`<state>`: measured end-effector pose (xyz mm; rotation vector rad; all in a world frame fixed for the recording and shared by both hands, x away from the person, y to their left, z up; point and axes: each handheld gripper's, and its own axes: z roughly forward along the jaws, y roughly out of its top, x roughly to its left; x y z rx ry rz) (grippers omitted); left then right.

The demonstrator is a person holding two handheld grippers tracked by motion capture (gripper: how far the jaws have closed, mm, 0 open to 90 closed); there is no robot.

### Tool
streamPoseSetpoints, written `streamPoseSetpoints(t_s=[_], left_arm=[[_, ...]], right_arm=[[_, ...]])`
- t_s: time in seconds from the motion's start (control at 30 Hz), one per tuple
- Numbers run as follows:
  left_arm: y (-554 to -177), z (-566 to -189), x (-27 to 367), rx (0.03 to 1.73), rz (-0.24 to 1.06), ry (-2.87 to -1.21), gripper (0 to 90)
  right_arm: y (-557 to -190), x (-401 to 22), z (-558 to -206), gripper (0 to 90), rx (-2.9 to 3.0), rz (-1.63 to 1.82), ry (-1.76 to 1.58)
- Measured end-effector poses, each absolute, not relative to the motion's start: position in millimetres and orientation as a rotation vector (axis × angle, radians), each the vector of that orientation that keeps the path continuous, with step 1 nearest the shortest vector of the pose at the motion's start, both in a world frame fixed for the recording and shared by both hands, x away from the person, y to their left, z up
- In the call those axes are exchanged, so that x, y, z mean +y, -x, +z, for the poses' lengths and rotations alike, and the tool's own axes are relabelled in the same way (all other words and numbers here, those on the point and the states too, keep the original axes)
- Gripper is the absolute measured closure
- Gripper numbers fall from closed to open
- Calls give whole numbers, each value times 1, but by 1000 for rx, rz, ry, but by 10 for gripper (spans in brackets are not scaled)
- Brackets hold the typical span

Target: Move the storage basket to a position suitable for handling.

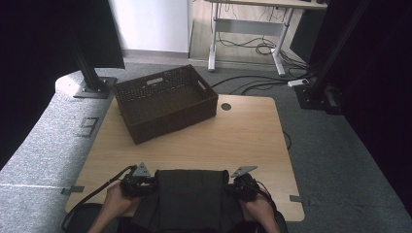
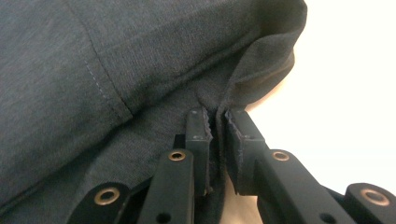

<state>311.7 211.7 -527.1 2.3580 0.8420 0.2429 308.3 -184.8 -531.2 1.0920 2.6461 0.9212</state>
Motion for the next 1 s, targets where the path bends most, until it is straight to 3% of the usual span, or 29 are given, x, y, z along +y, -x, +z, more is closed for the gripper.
streamPoseSetpoints(t_s=[0.03,0.07,0.17,0.2,0.23,0.47,0.63,0.73,1.0], left_arm=[[-313,-525,213,847,257,-2355,579],[-318,-522,217,888,288,-2323,472],[-327,-516,224,940,286,-2265,350],[-332,-512,229,965,285,-2225,350],[-340,-506,235,1003,304,-2190,292],[-374,-485,252,1095,393,-2140,164],[-392,-472,257,1120,459,-2141,146],[-410,-458,263,1154,489,-2126,146],[-440,-432,273,1217,525,-2070,156]], right_arm=[[-306,-187,-531,714,2653,919,-1095],[-306,-194,-529,594,2627,926,-1107],[-314,-209,-525,458,2563,976,-1169],[-314,-209,-525,458,2563,976,-1169],[-321,-220,-522,369,2504,979,-1198],[-341,-246,-521,190,2317,906,-1291],[-348,-254,-532,129,2260,868,-1361],[-350,-258,-544,0,2229,807,-1378],[-350,-266,-555,0,2174,883,-1411]])
